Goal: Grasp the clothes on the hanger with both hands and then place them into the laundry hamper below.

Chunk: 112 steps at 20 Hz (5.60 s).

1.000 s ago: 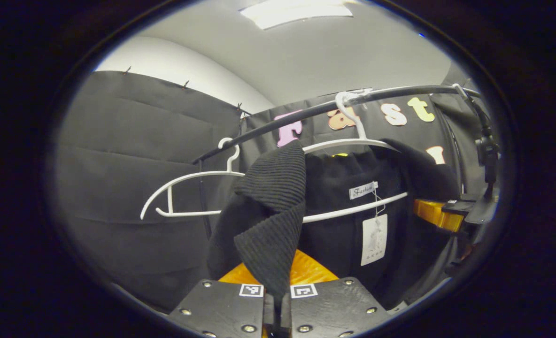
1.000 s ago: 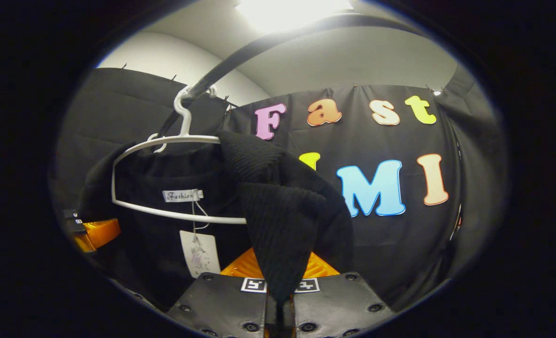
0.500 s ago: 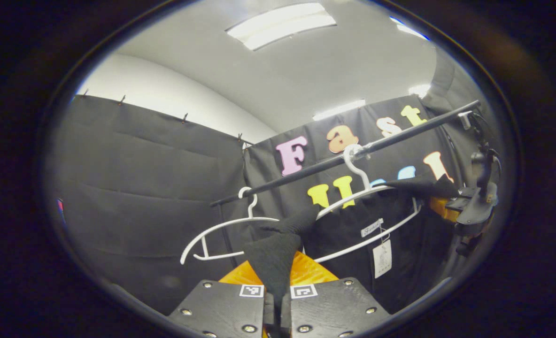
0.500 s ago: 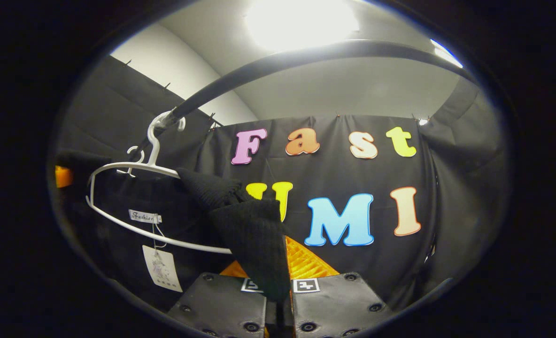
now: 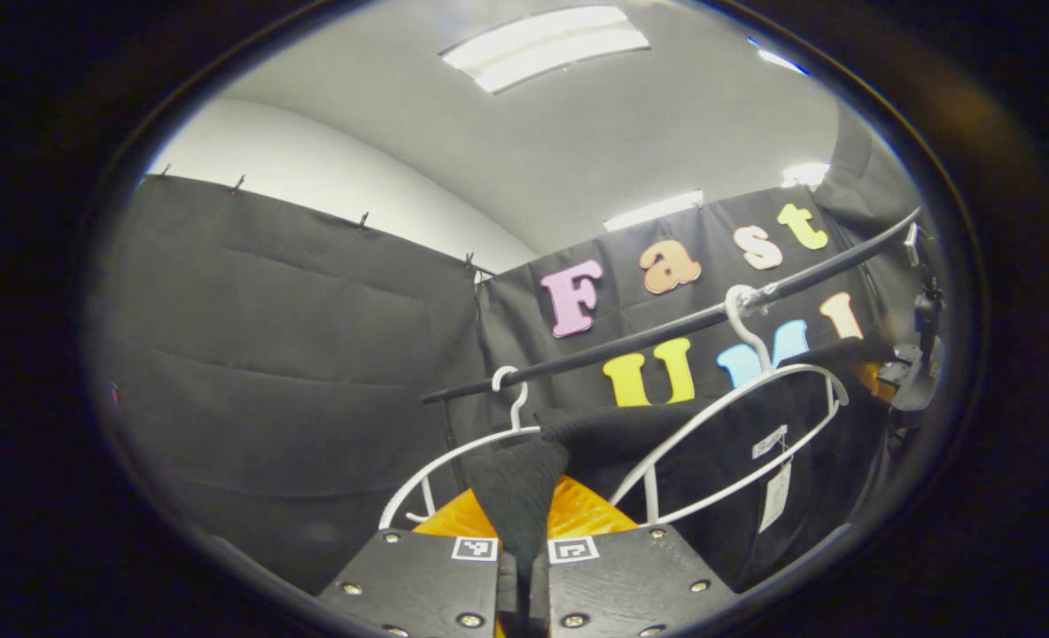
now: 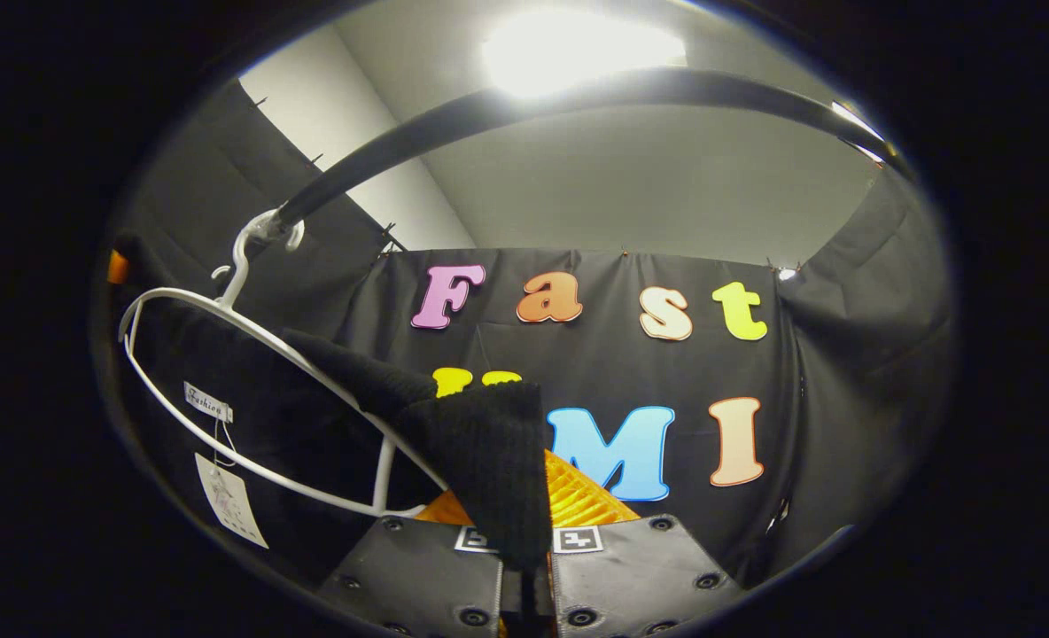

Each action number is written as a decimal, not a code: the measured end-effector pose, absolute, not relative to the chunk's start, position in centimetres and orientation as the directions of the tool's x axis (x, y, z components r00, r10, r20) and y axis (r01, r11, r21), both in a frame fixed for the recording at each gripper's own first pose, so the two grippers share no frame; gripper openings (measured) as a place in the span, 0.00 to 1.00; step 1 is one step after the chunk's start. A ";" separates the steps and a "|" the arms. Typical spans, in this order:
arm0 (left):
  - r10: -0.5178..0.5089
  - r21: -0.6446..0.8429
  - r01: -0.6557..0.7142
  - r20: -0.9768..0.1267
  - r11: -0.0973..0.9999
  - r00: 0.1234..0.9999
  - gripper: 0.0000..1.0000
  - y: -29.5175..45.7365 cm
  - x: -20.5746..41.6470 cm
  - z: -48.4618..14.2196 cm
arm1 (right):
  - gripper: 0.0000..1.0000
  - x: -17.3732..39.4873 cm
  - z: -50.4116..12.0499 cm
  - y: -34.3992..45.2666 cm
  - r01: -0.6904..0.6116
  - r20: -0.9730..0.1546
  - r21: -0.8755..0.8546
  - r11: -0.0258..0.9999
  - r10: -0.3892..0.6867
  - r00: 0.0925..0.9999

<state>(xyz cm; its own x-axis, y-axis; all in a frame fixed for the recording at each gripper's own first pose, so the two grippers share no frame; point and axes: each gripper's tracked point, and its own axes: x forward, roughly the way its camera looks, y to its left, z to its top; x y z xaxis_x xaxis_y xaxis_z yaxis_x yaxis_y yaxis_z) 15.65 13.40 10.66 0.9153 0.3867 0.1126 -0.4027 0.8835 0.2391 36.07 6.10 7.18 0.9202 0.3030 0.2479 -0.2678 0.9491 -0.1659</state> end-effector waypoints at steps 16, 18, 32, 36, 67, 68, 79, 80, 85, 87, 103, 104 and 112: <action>0.190 0.076 -0.190 0.005 0.979 0.982 0.05 16.1 16.7 3.3 | 0.08 38.1 0.6 5.8 -0.354 0.048 -0.098 0.930 0.360 0.932; 0.183 0.072 -0.181 -0.023 0.981 0.983 0.05 16.2 15.8 2.1 | 0.08 38.0 -0.2 5.6 -0.358 0.021 -0.085 0.930 0.361 0.932; 0.126 0.030 -0.123 -0.147 0.992 0.981 0.06 11.6 16.6 -4.7 | 0.08 36.7 -6.5 2.2 -0.306 -0.152 0.000 0.952 0.302 0.941; 0.125 0.047 -0.118 -0.172 0.992 0.977 0.06 9.6 18.7 -6.4 | 0.08 34.7 -8.4 2.4 -0.327 -0.193 -0.030 0.945 0.316 0.929; 0.052 -0.064 -0.081 -0.369 0.995 0.928 0.05 1.0 14.4 -18.4 | 0.09 15.9 -20.1 15.7 -0.581 -0.421 0.124 0.805 0.572 0.704; 0.052 -0.064 -0.084 -0.391 0.994 0.919 0.05 1.1 14.0 -19.7 | 0.09 15.4 -21.4 15.8 -0.579 -0.445 0.126 0.806 0.567 0.693; 0.097 -0.023 -0.140 -0.609 0.990 0.787 0.06 -0.9 14.9 -33.3 | 0.11 14.3 -31.3 15.2 -0.517 -0.636 0.157 0.842 0.486 0.599; 0.100 -0.023 -0.146 -0.629 0.989 0.771 0.06 -0.7 14.7 -34.2 | 0.10 14.0 -31.8 15.5 -0.515 -0.648 0.160 0.842 0.484 0.589; 0.078 -0.021 -0.137 -0.731 0.990 0.678 0.06 -1.3 13.6 -38.3 | 0.12 11.1 -36.1 16.1 -0.499 -0.735 0.176 0.849 0.451 0.507; 0.073 -0.020 -0.138 -0.769 0.990 0.635 0.05 -1.6 13.1 -40.7 | 0.11 10.5 -37.3 16.1 -0.500 -0.769 0.180 0.847 0.438 0.466; 0.144 0.039 -0.194 -0.810 0.980 0.569 0.78 -0.7 12.3 -43.4 | 0.76 7.9 -41.2 15.1 -0.529 -0.854 0.167 0.832 0.390 0.344; 0.157 0.043 -0.207 -0.802 0.977 0.577 0.94 -0.2 12.0 -43.2 | 0.86 7.9 -41.1 15.3 -0.528 -0.852 0.165 0.833 0.390 0.349; 0.190 0.039 -0.252 -0.771 0.967 0.608 0.94 0.8 12.5 -41.2 | 0.98 8.6 -39.4 14.8 -0.517 -0.825 0.170 0.839 0.408 0.390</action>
